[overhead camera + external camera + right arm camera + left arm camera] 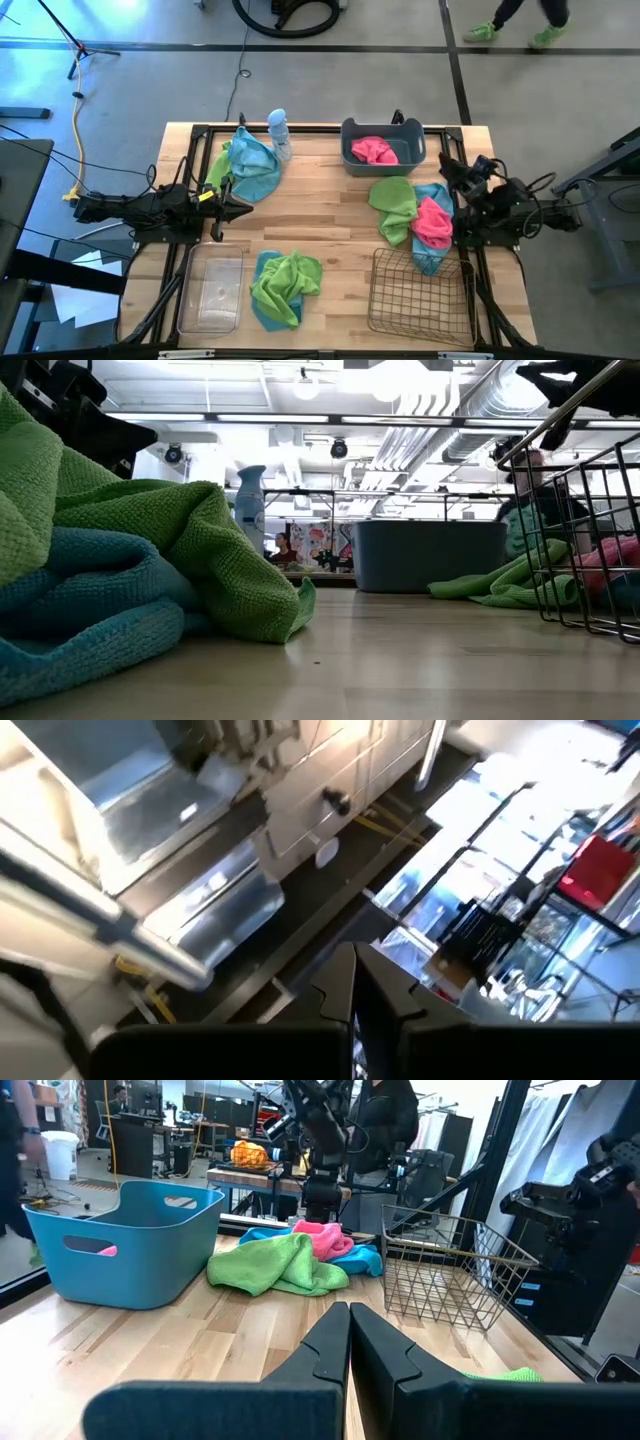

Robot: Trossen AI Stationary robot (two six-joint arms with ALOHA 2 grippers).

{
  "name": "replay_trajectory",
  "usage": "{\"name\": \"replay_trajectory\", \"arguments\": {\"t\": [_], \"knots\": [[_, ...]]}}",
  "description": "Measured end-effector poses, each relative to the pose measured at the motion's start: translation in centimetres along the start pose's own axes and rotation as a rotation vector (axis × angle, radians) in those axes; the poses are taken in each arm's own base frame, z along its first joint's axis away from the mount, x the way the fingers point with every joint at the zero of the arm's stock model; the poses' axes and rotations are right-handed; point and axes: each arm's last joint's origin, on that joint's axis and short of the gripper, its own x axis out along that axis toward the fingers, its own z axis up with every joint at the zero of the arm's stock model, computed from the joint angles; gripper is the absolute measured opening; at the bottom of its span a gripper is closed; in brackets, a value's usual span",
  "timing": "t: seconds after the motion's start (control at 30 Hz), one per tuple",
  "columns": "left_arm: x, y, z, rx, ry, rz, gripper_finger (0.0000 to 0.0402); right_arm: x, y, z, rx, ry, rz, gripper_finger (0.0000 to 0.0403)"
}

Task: Sort microfiber towel by color & place in baskets
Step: Put the top right green microfiber towel into the wire basket

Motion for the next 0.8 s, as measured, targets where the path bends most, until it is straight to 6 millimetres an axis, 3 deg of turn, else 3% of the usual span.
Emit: {"name": "replay_trajectory", "arguments": {"t": [0.23, 0.47, 0.8], "knots": [[0.0, 0.0, 0.0, 0.0, 0.0, -0.001, 0.0, 2.9, 3.3, 2.1, -0.131, 0.041, -0.113, 0.0024], [0.0, 0.0, 0.0, 0.0, 0.0, 0.0, 0.0, 7.4, 6.7, 2.8, -0.351, 0.353, -0.359, 0.0069], [0.0, 0.0, 0.0, 0.0, 0.0, 0.0, 0.0, 12.5, 6.9, 1.6, -0.522, 0.757, -0.864, 0.0081]]}}
